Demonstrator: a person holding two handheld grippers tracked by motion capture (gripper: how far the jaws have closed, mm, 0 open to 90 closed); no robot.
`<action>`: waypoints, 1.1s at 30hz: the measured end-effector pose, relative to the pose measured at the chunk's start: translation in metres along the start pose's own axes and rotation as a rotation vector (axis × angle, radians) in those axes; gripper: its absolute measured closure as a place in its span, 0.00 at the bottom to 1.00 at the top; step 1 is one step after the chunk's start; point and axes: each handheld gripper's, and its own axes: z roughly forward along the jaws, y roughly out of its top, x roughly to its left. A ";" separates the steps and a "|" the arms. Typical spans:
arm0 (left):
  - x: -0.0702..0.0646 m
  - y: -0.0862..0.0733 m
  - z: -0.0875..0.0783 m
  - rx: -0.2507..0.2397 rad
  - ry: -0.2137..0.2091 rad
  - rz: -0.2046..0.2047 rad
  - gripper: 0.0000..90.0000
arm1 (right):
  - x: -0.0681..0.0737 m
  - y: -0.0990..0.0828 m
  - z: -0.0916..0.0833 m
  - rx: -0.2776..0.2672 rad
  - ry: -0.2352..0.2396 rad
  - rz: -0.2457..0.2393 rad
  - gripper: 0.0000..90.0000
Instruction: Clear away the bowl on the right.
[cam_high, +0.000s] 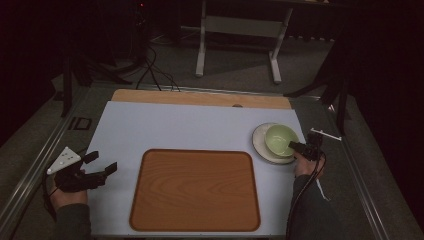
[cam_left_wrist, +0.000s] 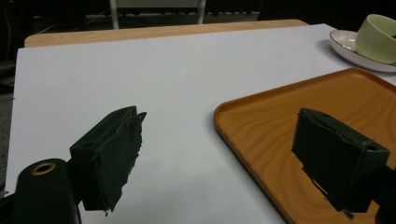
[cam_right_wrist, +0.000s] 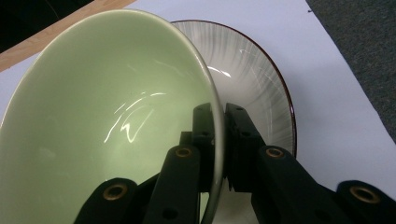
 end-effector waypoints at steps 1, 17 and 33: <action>0.000 0.000 0.000 0.000 0.000 0.000 0.17 | 0.000 0.000 0.000 0.000 0.002 0.003 0.93; 0.000 0.000 0.000 -0.002 0.000 -0.001 0.17 | -0.005 -0.002 -0.002 -0.008 0.009 0.021 0.93; 0.000 0.000 0.000 -0.002 0.000 -0.002 0.17 | -0.003 0.001 -0.009 -0.027 0.032 0.015 0.93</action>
